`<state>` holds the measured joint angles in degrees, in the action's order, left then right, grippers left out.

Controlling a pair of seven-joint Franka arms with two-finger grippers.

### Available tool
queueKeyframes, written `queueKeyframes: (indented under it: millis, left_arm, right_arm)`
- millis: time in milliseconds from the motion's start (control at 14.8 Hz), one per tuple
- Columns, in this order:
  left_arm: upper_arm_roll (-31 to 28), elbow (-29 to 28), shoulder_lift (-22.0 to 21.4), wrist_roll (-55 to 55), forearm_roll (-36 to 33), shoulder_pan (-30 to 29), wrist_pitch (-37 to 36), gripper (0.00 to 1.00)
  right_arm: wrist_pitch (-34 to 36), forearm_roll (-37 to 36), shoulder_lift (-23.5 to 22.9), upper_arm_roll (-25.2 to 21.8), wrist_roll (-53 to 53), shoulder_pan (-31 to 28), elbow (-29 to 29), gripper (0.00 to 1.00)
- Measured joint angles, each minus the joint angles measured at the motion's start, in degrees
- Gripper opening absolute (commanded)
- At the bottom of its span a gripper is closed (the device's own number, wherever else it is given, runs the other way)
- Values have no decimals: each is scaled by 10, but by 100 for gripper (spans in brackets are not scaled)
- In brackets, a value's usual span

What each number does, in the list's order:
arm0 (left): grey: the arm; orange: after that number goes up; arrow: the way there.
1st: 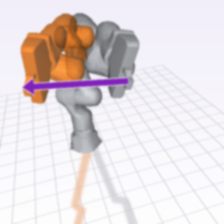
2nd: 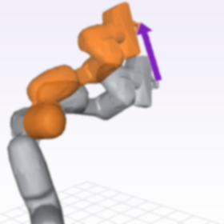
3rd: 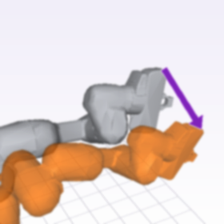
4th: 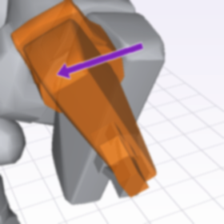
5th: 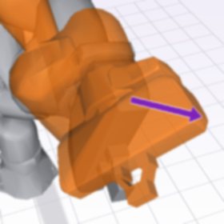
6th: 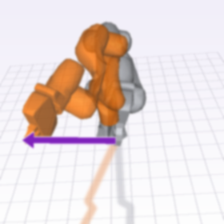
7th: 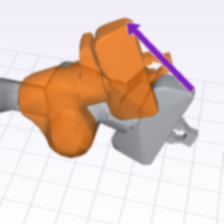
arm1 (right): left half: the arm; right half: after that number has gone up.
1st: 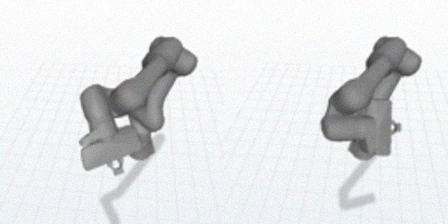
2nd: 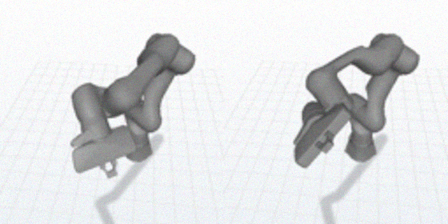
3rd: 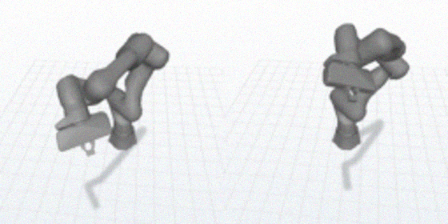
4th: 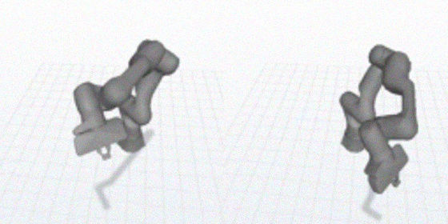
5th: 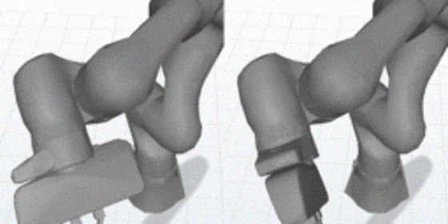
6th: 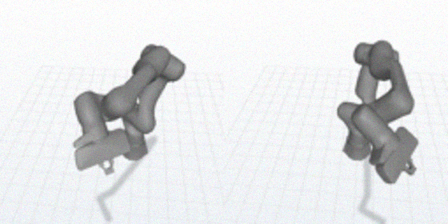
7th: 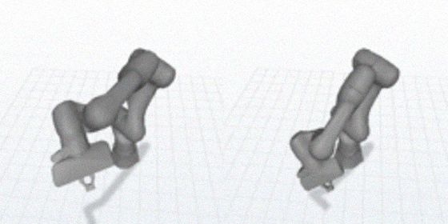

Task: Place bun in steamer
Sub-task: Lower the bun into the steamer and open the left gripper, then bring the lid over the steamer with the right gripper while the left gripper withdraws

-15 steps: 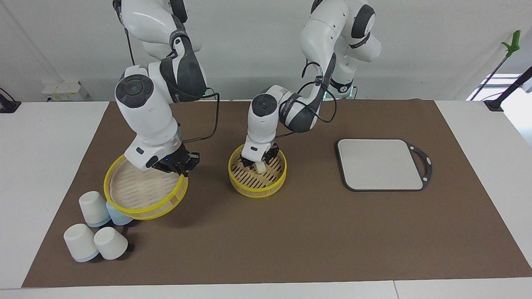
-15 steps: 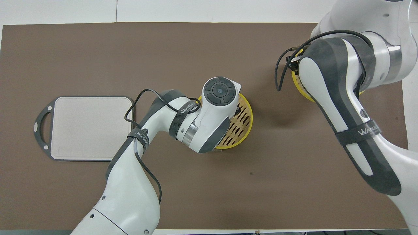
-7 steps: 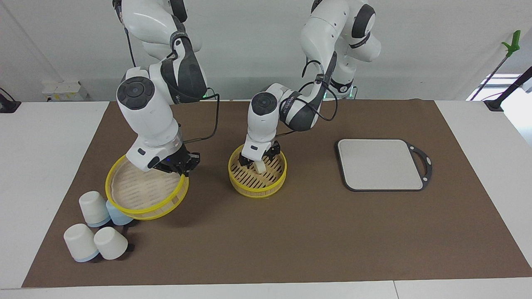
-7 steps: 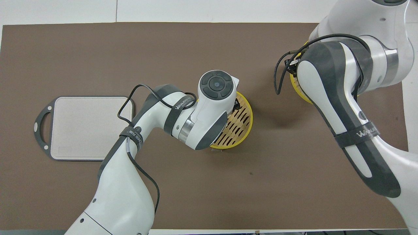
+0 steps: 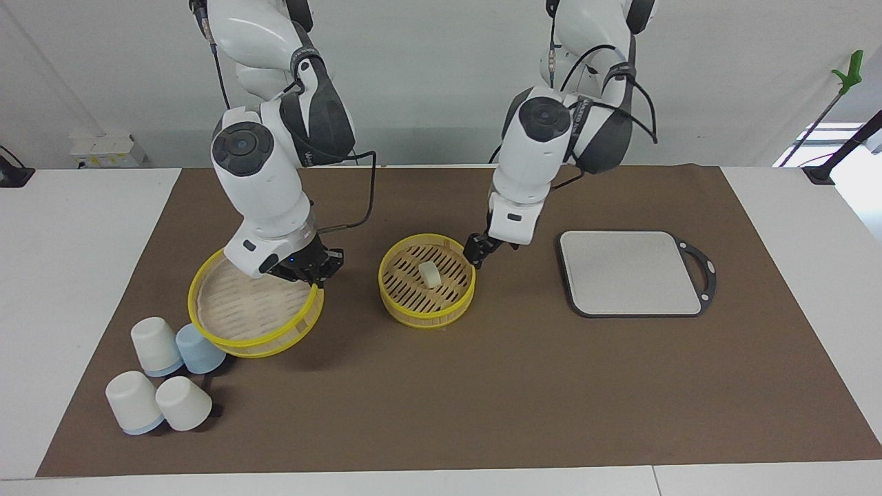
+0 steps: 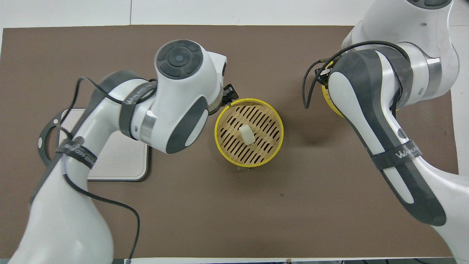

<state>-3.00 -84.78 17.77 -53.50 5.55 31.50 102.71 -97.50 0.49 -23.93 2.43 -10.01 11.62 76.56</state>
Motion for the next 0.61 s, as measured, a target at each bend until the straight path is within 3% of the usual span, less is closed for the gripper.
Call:
queueKeyframes:
  millis: [270,608]
  left_arm:
    - [0,-1,-46,102,-15,-66,-79,100]
    - [-1,-8,-89,297,-15,-161,-157,100]
  right_arm:
    - [-14,2,1,2,-131,56,3,0]
    - [-73,2,17,3,-299,144,47,0]
